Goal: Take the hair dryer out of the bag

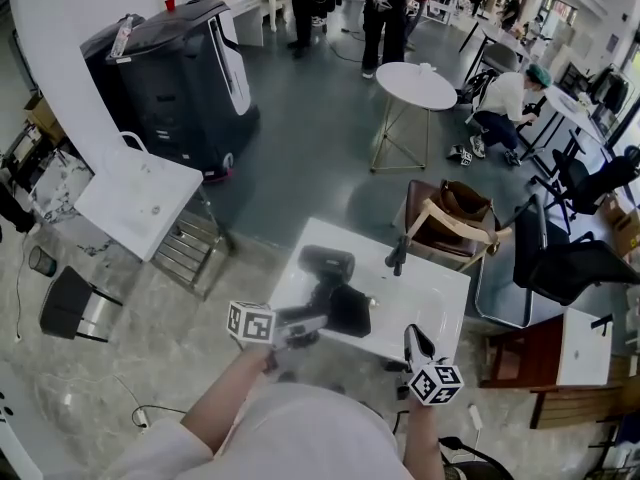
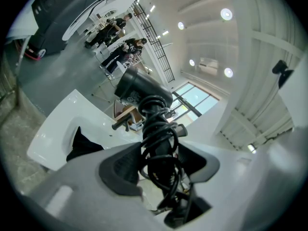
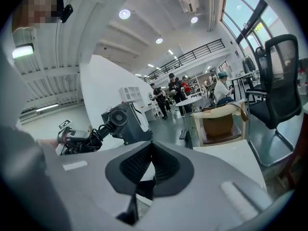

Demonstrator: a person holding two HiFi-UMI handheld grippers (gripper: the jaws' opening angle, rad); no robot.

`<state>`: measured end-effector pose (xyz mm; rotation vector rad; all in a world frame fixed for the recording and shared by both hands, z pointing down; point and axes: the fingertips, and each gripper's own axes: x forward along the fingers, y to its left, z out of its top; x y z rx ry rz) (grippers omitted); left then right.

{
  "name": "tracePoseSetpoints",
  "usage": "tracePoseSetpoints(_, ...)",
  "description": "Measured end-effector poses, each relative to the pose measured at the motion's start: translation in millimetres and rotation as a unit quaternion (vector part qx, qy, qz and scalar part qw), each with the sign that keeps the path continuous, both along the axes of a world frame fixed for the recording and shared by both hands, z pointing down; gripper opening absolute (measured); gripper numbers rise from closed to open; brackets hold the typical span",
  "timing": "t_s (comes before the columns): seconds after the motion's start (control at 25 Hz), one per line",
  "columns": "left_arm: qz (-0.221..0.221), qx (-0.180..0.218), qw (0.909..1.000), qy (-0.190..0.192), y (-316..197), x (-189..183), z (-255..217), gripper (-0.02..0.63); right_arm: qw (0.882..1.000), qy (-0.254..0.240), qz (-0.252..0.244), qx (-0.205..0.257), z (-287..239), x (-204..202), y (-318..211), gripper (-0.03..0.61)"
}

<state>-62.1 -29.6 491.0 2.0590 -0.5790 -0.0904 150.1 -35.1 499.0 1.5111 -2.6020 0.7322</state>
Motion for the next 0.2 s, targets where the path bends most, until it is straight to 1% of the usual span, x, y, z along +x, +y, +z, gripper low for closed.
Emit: tracePoseSetpoints(0.2,0.0,0.003,1.0,0.003,1.4,3.0,-2.7,0.238,1.0,0.0,0.001,0.002,-0.8,2.4,2.4,0.005)
